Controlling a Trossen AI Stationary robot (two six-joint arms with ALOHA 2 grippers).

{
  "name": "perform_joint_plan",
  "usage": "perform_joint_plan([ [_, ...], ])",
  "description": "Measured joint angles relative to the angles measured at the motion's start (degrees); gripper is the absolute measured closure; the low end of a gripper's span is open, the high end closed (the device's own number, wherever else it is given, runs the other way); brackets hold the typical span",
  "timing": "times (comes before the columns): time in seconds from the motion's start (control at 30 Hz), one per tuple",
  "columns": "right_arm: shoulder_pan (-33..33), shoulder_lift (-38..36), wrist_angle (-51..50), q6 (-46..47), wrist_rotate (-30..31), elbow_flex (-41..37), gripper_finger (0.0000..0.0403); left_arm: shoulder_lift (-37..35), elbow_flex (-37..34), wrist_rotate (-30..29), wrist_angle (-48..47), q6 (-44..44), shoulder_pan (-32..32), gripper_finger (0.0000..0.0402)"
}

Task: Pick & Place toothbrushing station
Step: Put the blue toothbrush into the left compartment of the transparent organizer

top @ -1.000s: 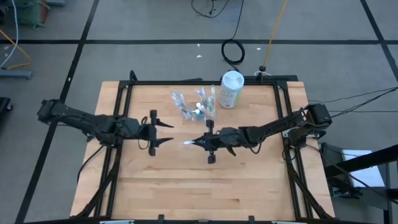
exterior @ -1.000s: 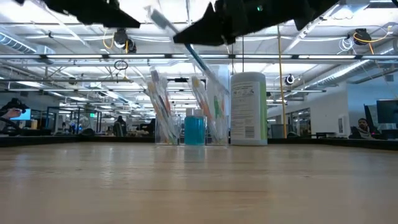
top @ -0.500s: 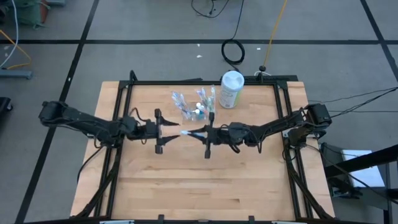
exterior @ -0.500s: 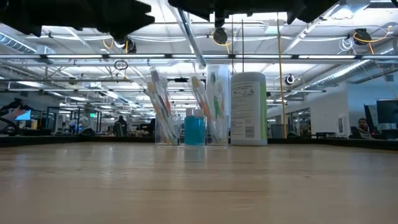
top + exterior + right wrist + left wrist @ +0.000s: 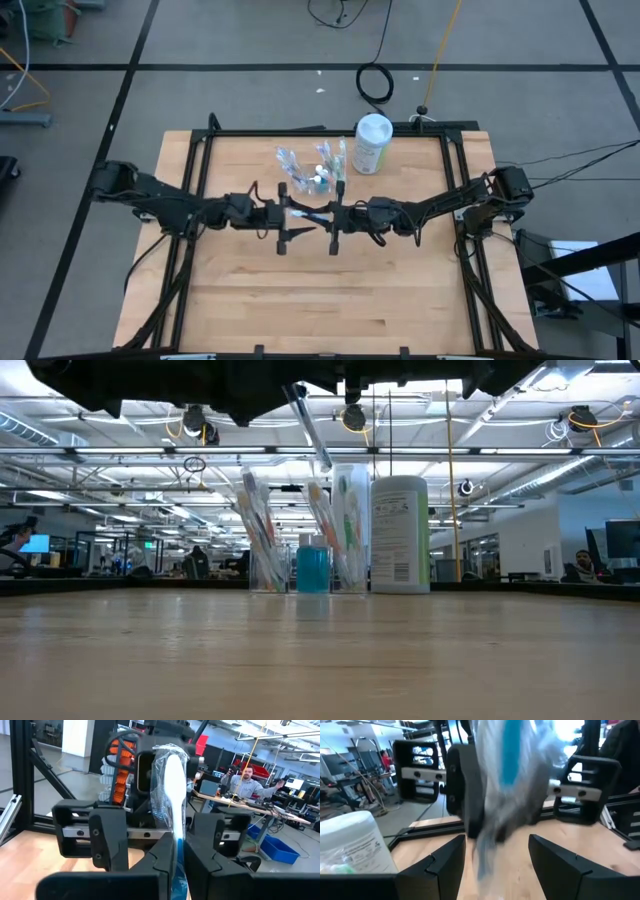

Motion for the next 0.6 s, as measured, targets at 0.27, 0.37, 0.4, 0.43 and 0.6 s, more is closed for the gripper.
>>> perform_joint_plan([
  [0.27,0.0,0.0,-0.7,0.0,0.0,0.0,0.0377,2.3,1.7,0.0,-0.4,-0.1,0.0,0.0187],
  [0.37,0.0,0.0,-0.8,0.0,0.0,0.0,0.0371,2.3,1.7,0.0,-0.4,-0.1,0.0,0.0217],
  [0.4,0.0,0.0,-0.8,0.0,0.0,0.0,0.0370,2.3,1.7,0.0,-0.5,-0.1,0.0,0.0231],
  [0.43,0.0,0.0,-0.8,0.0,0.0,0.0,0.0369,2.3,1.7,0.0,-0.5,-0.1,0.0,0.0245],
  [0.6,0.0,0.0,-1.1,0.8,0.0,0.0,0.0374,2.2,1.7,-0.2,-0.5,-0.1,0.0,0.0317],
])
